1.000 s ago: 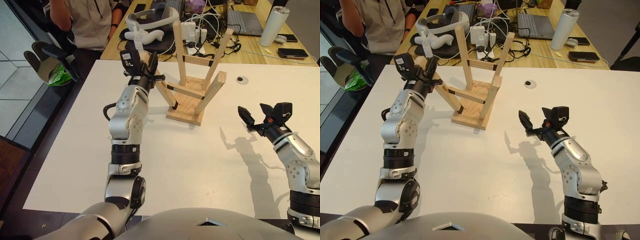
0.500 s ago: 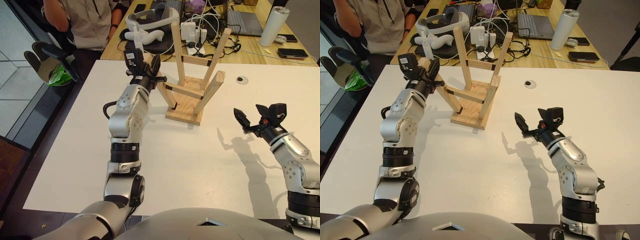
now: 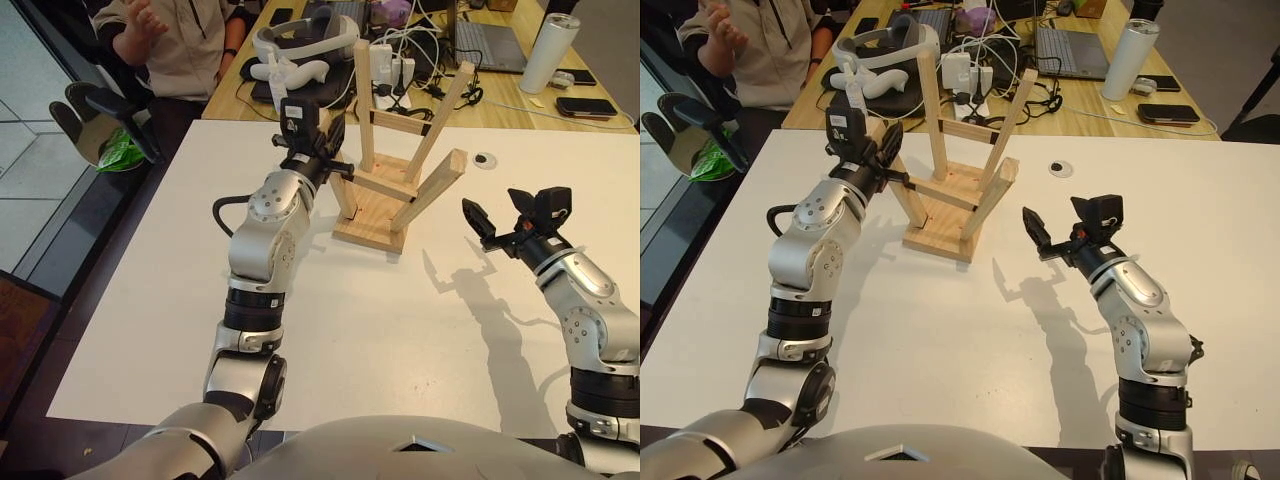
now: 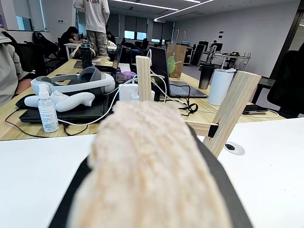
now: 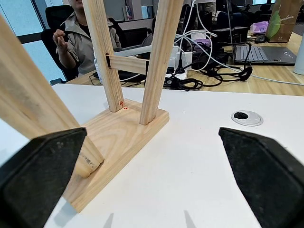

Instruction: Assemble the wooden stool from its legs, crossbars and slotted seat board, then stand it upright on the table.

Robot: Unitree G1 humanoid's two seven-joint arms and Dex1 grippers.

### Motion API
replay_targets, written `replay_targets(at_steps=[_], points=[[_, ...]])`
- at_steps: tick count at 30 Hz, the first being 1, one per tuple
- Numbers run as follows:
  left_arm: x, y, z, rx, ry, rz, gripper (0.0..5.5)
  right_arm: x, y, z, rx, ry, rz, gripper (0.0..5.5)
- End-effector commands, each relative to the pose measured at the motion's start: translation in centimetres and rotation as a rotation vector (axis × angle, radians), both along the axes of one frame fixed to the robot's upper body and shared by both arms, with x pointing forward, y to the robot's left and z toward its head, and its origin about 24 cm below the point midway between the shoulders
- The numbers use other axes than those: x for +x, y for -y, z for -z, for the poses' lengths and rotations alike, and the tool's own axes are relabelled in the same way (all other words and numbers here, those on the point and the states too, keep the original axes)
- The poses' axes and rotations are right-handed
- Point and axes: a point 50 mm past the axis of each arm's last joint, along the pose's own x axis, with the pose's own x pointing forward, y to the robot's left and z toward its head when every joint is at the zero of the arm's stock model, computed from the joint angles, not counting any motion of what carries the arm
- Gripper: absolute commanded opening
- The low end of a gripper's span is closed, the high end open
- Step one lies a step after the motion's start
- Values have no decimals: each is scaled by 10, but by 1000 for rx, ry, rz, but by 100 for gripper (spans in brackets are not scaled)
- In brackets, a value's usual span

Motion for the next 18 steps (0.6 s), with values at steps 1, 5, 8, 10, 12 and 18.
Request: replay_targets(at_steps=[1, 5, 8, 10, 12, 18], points=[[-8, -4, 23, 28, -151, -32, 100, 4, -7, -8, -1, 29, -15, 520], [-9, -8, 21, -74, -188, -60, 172, 5, -8, -10, 2, 36, -12, 520], [-7, -10, 17, -110, -201, -77, 205, 6, -9, -10, 3, 36, -14, 520], [-6, -10, 16, -122, -206, -80, 205, 6, -9, -10, 3, 36, -15, 520], [-6, -5, 13, -131, -206, -67, 205, 5, -10, -10, 4, 36, -15, 520], [-13, 16, 12, -142, -240, 0, 205, 6, -12, -10, 8, 38, -16, 520]])
